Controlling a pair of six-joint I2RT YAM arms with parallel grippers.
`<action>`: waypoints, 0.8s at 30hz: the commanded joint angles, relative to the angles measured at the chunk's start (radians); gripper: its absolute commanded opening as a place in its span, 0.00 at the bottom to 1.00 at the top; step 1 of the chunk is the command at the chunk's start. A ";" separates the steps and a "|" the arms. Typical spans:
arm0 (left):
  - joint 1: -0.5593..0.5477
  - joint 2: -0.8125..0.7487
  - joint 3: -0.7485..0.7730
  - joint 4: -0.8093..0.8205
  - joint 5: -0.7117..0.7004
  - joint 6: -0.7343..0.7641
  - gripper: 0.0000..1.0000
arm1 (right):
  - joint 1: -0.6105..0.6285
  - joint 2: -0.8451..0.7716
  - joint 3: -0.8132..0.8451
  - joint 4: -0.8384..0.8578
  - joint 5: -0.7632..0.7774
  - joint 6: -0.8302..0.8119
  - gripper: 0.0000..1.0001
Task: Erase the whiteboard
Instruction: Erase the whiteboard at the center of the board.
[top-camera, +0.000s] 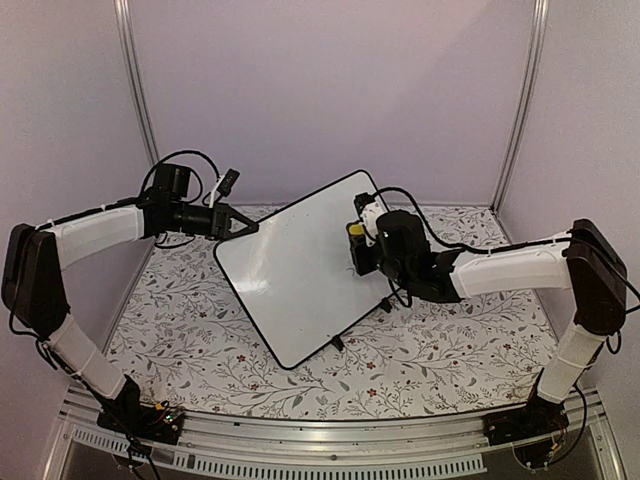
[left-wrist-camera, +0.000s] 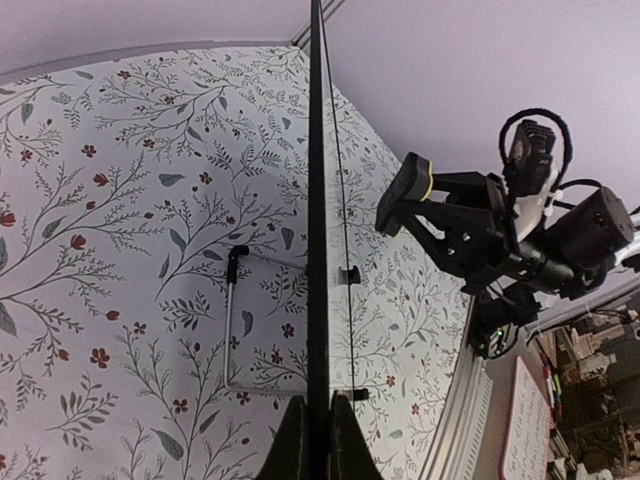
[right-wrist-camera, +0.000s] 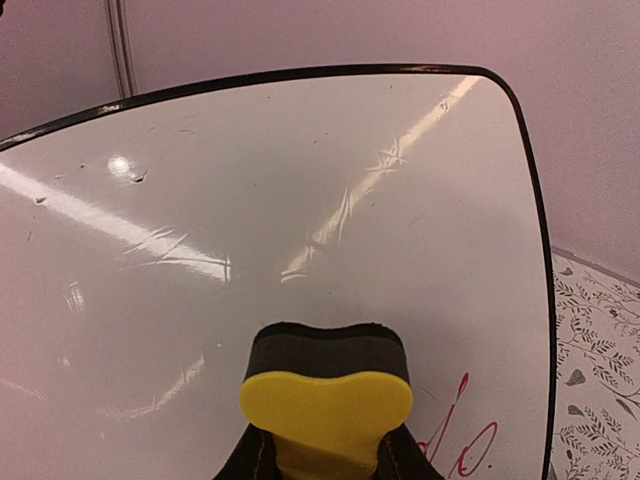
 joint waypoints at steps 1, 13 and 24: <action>-0.009 -0.002 -0.012 0.010 0.013 0.024 0.00 | 0.005 0.038 0.029 0.044 0.012 -0.034 0.00; -0.008 0.001 -0.026 0.029 0.028 0.011 0.00 | -0.010 0.143 0.004 0.136 -0.065 -0.008 0.00; -0.005 0.001 -0.032 0.046 0.035 0.001 0.00 | -0.006 0.130 -0.135 0.158 -0.101 0.077 0.00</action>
